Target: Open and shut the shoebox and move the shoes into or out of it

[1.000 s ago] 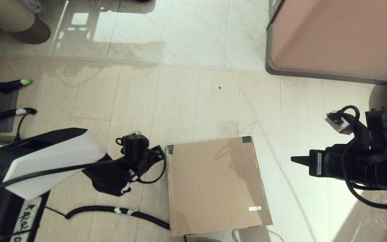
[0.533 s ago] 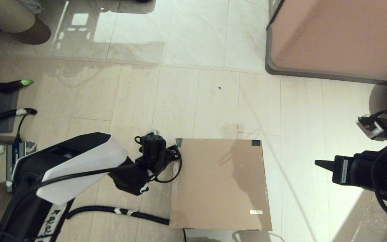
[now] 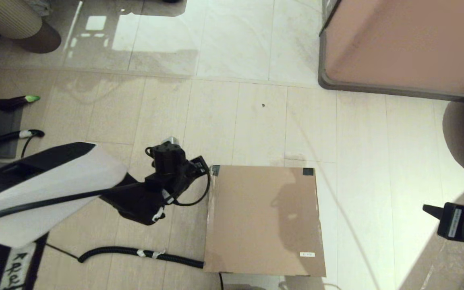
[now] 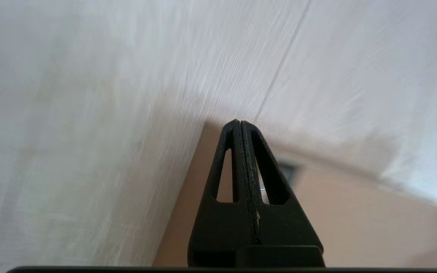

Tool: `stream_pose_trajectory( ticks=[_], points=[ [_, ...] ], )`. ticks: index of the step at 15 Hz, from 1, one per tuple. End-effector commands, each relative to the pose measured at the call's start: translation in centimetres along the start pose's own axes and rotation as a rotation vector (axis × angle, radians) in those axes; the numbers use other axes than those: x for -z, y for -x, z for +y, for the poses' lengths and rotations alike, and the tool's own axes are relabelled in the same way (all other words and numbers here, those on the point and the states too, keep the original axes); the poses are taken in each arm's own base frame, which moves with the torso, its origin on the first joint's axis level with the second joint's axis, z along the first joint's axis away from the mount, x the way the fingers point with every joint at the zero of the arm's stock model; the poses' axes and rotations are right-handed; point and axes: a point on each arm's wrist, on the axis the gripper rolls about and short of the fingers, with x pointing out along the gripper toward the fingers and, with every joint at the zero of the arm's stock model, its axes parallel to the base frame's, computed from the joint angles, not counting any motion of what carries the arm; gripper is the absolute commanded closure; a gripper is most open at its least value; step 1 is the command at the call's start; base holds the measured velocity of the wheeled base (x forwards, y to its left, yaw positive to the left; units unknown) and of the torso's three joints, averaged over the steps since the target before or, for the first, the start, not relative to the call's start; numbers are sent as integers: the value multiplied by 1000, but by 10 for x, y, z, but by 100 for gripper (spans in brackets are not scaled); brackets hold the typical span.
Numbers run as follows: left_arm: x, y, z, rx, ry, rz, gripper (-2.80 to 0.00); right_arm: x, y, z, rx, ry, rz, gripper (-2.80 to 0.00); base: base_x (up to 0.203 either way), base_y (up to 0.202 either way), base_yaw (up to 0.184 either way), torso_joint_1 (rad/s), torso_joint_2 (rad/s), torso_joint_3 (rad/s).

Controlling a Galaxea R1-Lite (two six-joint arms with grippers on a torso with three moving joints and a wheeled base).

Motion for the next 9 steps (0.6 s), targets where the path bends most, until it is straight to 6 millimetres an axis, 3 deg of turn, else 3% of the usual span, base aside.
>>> stream_pose_trajectory(
  ticks=[1,3,5,7,9],
  points=[
    [-61,51,-15,39,19,-118,0,31,27,-14,26,11,-22,0,0,0,0,0,0,0],
    [-91,109,-9,29,17,-172,0,68,44,-26,39,125,-8,0,0,0,0,0,0,0],
    [-107,179,0,23,9,-225,0,100,58,-36,45,251,-17,0,0,0,0,0,0,0],
    [-110,247,8,36,-1,-285,0,122,70,-44,48,309,-35,0,0,0,0,0,0,0],
    [-100,303,18,42,-29,-312,0,133,82,-48,44,317,-21,0,0,0,0,0,0,0]
  ],
)
